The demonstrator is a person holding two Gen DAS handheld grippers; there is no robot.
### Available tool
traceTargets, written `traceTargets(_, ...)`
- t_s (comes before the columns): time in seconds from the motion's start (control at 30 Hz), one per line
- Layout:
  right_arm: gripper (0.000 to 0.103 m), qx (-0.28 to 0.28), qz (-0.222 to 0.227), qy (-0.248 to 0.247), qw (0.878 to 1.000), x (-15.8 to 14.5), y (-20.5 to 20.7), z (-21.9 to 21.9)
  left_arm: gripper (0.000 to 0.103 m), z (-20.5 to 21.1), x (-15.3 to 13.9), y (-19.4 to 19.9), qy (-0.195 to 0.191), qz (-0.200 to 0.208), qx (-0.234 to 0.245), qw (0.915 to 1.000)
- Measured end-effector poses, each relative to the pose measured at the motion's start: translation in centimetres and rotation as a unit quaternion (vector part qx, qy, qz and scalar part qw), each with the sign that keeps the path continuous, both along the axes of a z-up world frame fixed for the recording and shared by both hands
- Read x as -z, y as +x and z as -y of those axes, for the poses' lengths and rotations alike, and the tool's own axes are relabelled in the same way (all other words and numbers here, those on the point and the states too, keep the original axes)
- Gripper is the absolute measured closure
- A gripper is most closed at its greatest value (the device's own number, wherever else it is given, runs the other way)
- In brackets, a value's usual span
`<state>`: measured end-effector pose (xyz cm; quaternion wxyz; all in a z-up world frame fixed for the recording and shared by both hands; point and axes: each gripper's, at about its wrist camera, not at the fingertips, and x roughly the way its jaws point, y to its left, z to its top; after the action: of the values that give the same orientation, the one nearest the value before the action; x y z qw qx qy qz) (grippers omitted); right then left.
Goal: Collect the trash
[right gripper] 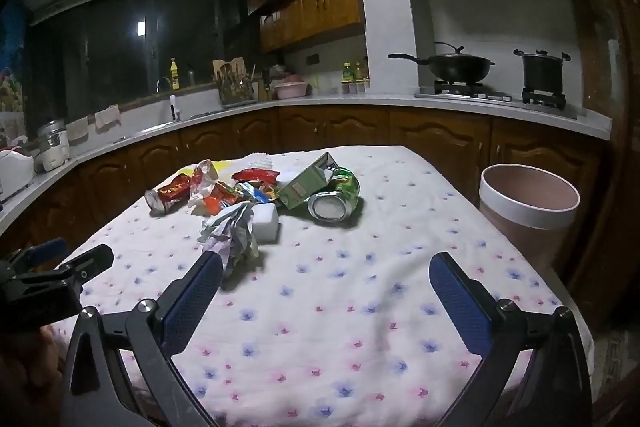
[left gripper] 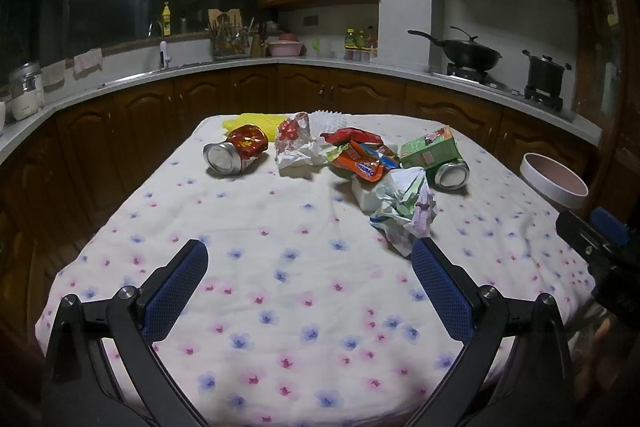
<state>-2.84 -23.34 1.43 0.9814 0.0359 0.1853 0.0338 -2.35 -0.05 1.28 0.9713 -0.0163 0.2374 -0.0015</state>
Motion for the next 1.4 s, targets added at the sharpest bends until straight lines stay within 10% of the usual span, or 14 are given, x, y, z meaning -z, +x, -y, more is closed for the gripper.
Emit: traceTargets(1.4, 0.0, 0.001, 0.031, 0.024, 0.999, -1.0, -0.8, 0.8, 0.0, 0.9, -0.9, -0.6, 0.008, 0.019, 0.002, 0.9998)
